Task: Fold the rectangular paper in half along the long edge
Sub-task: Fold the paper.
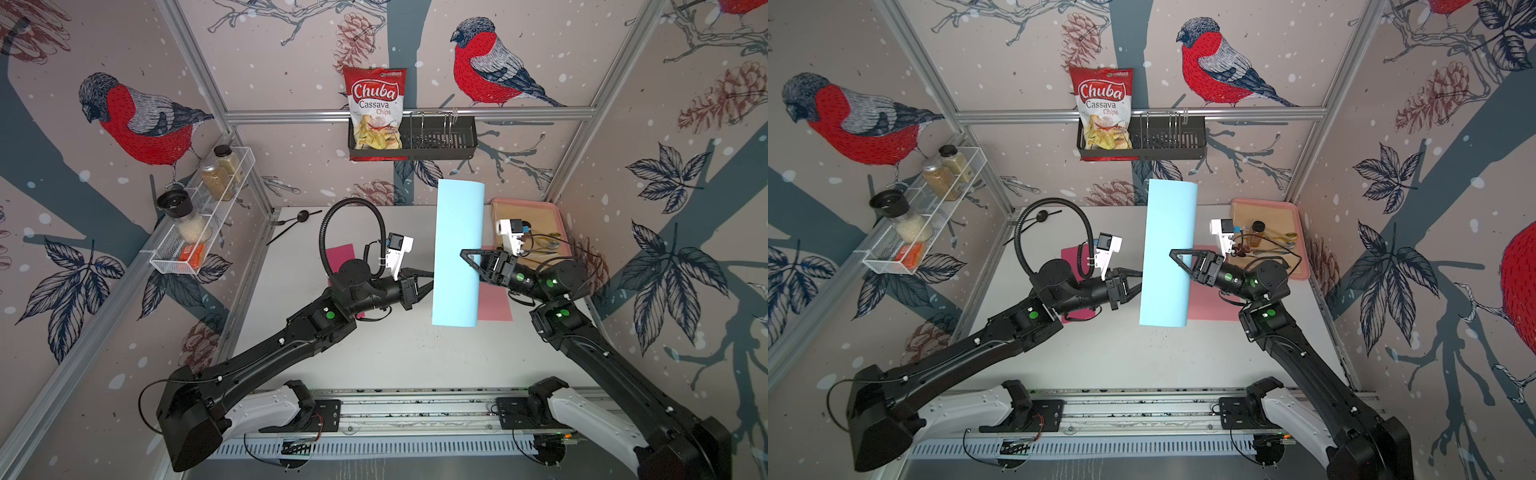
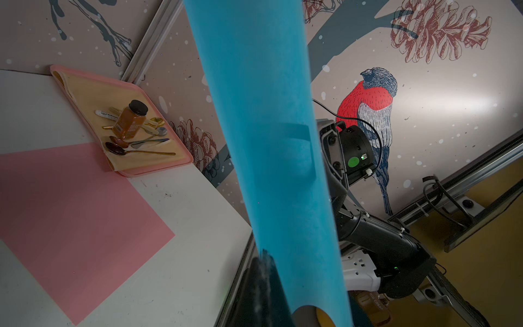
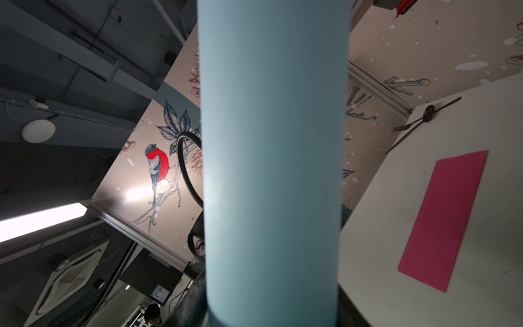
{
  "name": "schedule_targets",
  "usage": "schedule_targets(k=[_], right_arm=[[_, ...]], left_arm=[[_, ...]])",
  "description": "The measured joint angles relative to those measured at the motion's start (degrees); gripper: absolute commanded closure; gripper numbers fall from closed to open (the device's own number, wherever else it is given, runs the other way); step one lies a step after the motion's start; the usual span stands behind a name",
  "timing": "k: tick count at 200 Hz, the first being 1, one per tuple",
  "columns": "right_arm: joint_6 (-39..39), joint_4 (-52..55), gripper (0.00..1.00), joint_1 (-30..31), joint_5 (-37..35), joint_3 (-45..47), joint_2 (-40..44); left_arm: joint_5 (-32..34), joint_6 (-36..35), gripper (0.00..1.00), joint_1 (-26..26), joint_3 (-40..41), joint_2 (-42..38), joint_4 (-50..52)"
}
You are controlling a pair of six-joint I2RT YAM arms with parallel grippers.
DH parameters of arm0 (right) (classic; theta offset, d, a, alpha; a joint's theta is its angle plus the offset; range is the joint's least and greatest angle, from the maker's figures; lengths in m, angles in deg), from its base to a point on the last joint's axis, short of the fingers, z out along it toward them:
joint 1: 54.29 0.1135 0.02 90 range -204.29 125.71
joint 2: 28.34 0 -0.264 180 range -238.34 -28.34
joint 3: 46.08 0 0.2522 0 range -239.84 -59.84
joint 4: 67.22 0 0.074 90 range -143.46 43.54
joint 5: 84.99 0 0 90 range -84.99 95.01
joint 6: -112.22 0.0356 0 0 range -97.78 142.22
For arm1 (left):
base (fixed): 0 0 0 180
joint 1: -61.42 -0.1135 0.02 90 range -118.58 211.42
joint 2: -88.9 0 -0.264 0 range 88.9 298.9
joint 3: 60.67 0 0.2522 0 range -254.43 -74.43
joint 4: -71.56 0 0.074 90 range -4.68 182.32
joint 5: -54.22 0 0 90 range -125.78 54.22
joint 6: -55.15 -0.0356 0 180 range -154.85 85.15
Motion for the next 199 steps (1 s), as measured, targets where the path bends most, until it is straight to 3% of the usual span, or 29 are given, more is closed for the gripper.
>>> schedule_targets(k=[61,155,188,199], right_arm=[[-2.49,3.1,0.51,-0.15,-2.38,-0.48,1.2],[-2.82,4.83,0.71,-0.31,-2.1,-0.48,2.03],[-2.78,4.98,0.72,-0.55,-1.25,-0.59,2.6],[-2.56,4.44,0.72,-0.66,-0.66,-0.37,2.71]], left_arm=[[-0.02,0.09,1.0,0.04,0.37,-0.17,-0.02],[0.15,0.0,1.0,0.04,0.39,-1.16,0.02],[0.35,-0.02,1.0,0.07,0.39,-1.27,0.17],[0.39,-0.02,0.9,0.07,0.39,-1.38,0.22]])
